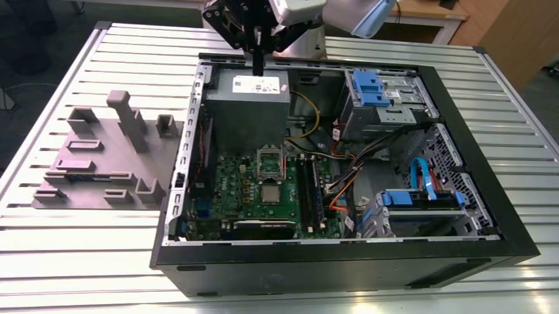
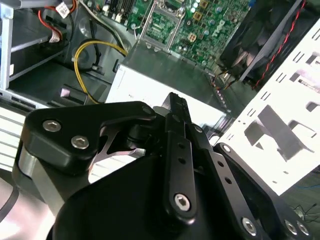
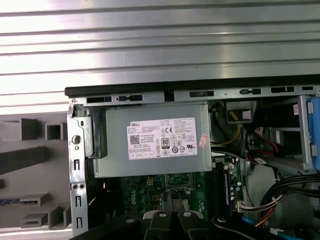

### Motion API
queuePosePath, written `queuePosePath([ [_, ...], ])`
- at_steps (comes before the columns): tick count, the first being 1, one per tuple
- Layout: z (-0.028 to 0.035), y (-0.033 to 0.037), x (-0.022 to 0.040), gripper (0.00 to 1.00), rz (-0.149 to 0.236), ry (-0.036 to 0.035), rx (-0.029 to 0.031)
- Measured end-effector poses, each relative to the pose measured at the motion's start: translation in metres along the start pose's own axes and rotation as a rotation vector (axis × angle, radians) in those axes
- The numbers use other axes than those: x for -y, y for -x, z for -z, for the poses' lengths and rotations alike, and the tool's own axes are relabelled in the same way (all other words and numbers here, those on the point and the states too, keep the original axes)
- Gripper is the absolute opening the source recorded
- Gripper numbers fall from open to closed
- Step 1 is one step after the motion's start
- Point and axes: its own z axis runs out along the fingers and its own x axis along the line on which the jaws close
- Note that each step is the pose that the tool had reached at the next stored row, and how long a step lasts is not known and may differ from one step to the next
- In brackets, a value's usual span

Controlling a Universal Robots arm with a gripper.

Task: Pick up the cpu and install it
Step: 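Close the cpu cover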

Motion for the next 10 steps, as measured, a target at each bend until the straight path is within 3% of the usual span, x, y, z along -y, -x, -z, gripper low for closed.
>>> queuePosePath([
  [3,-0.0009,0.0001,0.002,0.11,0.021,0.0007,-0.0008],
  [7,-0.0029,0.0001,0.0022,0.11,0.092,0.0022,-0.004],
  [10,-0.0042,0.0004,0.0067,0.11,0.102,0.0027,-0.0045],
])
